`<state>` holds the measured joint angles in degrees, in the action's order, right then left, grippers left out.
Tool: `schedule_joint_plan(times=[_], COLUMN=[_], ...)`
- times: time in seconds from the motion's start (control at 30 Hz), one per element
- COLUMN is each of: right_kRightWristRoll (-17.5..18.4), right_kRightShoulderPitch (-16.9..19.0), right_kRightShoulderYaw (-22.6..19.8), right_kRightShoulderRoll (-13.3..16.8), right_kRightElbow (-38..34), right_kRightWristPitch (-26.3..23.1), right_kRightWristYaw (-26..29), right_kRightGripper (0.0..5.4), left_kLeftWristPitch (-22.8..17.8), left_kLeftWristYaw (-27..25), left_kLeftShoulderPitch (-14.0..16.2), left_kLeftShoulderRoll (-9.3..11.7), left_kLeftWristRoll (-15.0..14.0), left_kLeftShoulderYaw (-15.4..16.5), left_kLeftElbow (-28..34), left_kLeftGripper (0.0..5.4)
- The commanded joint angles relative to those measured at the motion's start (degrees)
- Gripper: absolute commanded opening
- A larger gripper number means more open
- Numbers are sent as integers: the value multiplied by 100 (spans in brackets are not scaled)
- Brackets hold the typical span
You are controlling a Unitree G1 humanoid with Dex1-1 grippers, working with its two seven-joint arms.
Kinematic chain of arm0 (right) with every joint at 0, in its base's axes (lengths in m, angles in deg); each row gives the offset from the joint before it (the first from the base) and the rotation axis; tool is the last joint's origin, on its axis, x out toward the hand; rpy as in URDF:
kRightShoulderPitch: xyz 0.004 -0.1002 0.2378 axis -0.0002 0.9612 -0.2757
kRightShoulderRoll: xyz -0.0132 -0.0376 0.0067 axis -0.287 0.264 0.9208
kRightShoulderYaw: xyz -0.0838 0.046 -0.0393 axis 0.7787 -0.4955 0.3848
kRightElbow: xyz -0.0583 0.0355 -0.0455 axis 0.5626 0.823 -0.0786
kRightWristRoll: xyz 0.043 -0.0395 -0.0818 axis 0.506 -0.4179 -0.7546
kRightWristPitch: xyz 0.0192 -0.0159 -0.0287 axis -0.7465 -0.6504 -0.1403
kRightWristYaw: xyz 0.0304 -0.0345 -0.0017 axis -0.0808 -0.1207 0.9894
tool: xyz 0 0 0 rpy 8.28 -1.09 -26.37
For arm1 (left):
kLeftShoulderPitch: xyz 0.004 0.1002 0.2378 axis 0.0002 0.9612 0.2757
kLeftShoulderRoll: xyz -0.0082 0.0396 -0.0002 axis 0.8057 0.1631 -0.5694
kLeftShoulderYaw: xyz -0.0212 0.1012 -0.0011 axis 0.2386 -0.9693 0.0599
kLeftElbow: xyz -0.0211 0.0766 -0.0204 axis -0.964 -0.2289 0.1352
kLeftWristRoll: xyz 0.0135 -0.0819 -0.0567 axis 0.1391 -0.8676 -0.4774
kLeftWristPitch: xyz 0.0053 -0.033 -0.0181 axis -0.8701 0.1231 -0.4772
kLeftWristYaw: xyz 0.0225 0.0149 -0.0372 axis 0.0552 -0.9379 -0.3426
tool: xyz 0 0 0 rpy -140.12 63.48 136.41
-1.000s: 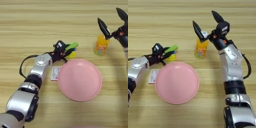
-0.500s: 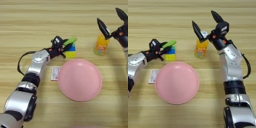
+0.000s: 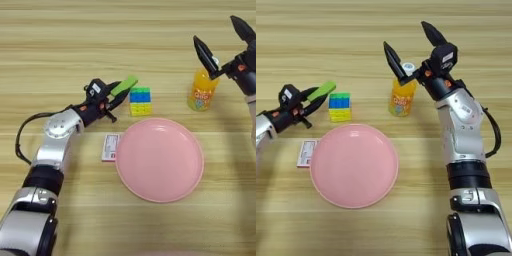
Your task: Move the objects on the table
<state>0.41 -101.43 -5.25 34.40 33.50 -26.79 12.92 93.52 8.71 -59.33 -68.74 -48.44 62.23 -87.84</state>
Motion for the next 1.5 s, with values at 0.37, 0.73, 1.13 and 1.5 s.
schedule_joint_plan(times=[0.37, 0.73, 1.13, 1.5], right_kRightWristRoll=[-15, 1, 22, 25], right_kRightShoulderPitch=[-62, -20, 17, 36], right_kRightShoulderYaw=[-13, -21, -14, -16], right_kRightShoulderRoll=[16, 35, 24, 23], right_kRightElbow=[64, 1, -41, -38], right_kRightWristPitch=[15, 5, 4, -2], right_kRightWristYaw=[54, 68, 89, 108], right_kRightGripper=[540, 540, 540, 540], left_kLeftWristPitch=[-561, -654, -455, -279], left_kLeftWristYaw=[372, 471, 670, 692], left_kLeftShoulderPitch=[1377, 1473, 1275, 1199], left_kLeftShoulderRoll=[377, 429, 289, 286], left_kLeftWristRoll=[-191, -77, 192, 270], left_kLeftShoulderYaw=[347, 278, 63, -66], left_kLeftElbow=[1248, 1034, 254, -52], left_kLeftGripper=[132, 132, 132, 132])
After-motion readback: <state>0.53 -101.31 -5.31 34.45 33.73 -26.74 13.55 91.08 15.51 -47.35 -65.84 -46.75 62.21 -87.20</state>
